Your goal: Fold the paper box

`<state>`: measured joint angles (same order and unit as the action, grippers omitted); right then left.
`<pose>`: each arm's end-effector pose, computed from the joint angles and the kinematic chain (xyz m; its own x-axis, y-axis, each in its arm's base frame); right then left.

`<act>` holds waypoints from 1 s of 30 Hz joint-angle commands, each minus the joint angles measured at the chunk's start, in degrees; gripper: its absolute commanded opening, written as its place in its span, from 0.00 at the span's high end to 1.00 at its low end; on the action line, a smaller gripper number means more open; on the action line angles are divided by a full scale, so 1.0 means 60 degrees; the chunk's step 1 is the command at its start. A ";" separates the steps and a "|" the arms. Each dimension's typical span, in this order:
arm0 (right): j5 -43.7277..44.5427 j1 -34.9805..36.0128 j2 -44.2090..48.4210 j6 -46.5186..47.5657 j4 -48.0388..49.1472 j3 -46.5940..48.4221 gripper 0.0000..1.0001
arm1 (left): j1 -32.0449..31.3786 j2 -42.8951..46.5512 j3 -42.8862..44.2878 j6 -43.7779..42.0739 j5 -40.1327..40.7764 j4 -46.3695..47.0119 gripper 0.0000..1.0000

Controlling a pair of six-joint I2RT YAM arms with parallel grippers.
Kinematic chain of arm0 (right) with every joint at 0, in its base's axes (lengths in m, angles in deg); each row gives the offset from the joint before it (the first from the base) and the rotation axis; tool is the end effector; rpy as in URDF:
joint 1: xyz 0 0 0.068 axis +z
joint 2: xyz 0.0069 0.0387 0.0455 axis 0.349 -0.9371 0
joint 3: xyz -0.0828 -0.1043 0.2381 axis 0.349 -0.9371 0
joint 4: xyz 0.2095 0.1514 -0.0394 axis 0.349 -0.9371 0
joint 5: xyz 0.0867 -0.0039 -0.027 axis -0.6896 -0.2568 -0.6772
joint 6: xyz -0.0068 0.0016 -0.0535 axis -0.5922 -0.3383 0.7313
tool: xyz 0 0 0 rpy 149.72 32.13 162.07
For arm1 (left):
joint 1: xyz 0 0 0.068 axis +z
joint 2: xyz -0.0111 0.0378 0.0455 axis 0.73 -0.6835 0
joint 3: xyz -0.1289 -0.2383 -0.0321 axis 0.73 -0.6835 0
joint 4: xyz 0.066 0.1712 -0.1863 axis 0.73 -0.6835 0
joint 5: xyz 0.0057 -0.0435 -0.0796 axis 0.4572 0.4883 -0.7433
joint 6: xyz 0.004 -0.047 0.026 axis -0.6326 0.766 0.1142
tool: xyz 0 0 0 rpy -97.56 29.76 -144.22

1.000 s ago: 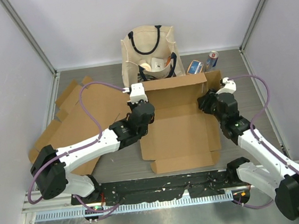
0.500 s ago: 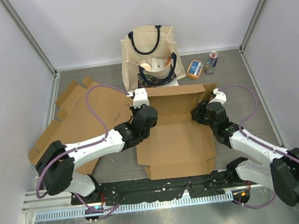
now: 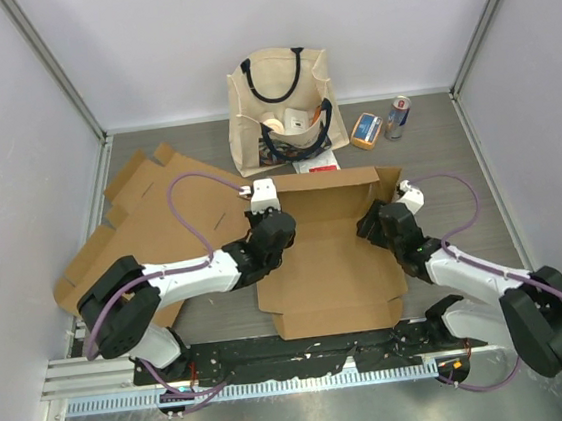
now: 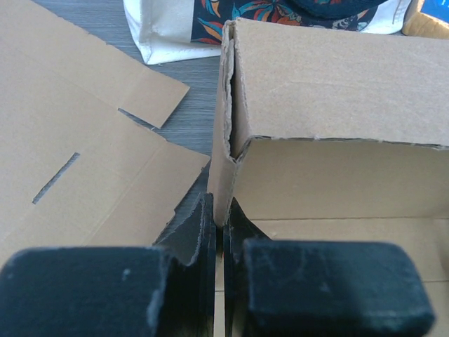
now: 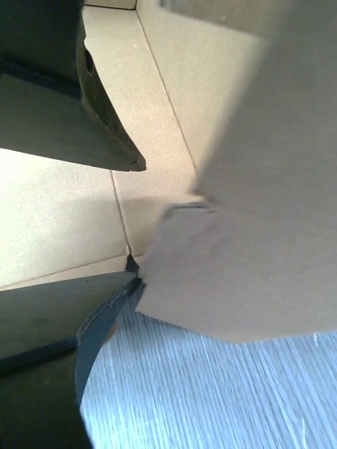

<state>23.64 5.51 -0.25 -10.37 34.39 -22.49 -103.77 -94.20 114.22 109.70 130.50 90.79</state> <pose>0.1929 0.0818 0.1564 -0.5233 0.4599 -0.7174 0.2050 0.8851 0.4178 0.1961 -0.2503 0.2163 -0.2969 -0.1517 -0.9428 0.0077 0.9869 -0.1612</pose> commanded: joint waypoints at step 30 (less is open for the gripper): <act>0.1161 -0.1933 0.1051 -0.3500 -0.3005 -0.0676 0.81 | -0.0026 -0.0610 -0.0218 0.0088 0.0343 0.1743 1.00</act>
<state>31.07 -2.29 8.14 -29.80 9.60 -23.49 -103.81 -97.48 112.25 109.41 131.61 97.61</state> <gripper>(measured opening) 0.178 0.050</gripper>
